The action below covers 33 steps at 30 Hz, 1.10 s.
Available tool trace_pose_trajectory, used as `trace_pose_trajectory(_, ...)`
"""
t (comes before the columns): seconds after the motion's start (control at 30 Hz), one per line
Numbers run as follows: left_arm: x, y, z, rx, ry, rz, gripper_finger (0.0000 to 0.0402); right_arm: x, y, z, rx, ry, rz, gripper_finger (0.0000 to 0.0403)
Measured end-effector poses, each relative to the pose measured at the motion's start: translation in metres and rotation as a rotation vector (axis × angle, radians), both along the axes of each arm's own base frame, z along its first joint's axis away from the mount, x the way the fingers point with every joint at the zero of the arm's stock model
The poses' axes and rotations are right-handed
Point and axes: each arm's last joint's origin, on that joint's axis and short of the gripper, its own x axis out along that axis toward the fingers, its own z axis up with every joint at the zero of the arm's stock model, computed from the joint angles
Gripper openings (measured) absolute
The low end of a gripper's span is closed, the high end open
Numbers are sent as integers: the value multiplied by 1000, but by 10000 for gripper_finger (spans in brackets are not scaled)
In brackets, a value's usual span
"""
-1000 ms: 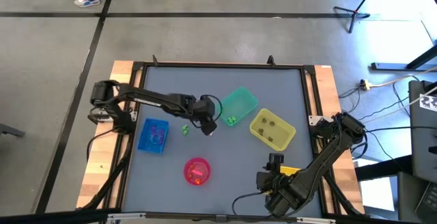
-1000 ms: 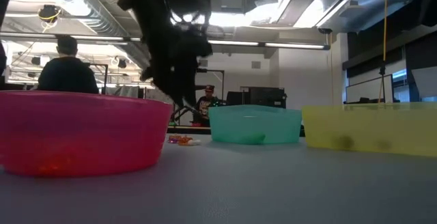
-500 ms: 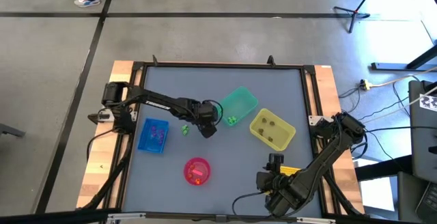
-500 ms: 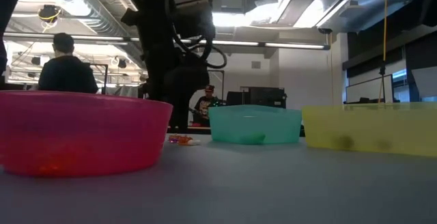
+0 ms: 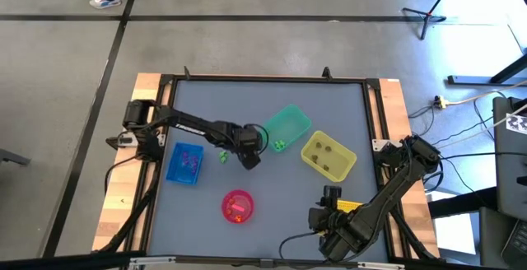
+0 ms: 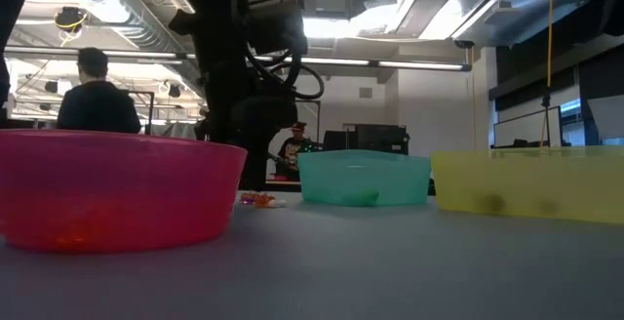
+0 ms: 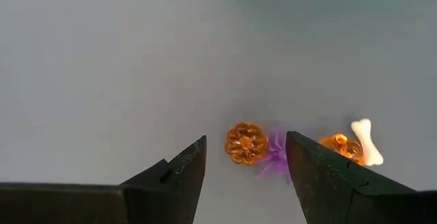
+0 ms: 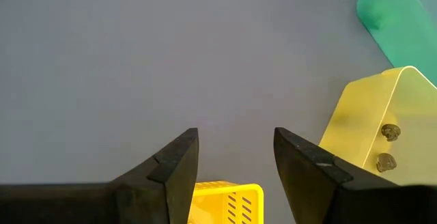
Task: Sort Halloween decoration
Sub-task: Put the orange pumpkin toy into the pink bin
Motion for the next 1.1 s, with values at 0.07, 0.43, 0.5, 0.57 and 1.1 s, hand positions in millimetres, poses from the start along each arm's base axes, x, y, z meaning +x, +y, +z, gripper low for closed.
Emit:
trace_pose_trajectory(0.07,0,-2,-1,2,4,-6,184,0,0,0,0,0,0,189)
trace_pose_trajectory(0.43,2,-1,-8,6,21,-1,184,0,0,0,1,-1,0,189)
trace_pose_trajectory(0.5,3,-1,-10,7,19,-1,184,0,0,0,1,-2,0,189)
trace_pose_trajectory(0.57,2,-1,-10,7,32,0,184,0,0,0,1,-2,0,189)
trace_pose_trajectory(1.1,1,-1,-11,-9,37,-5,122,0,0,0,4,-3,0,189)
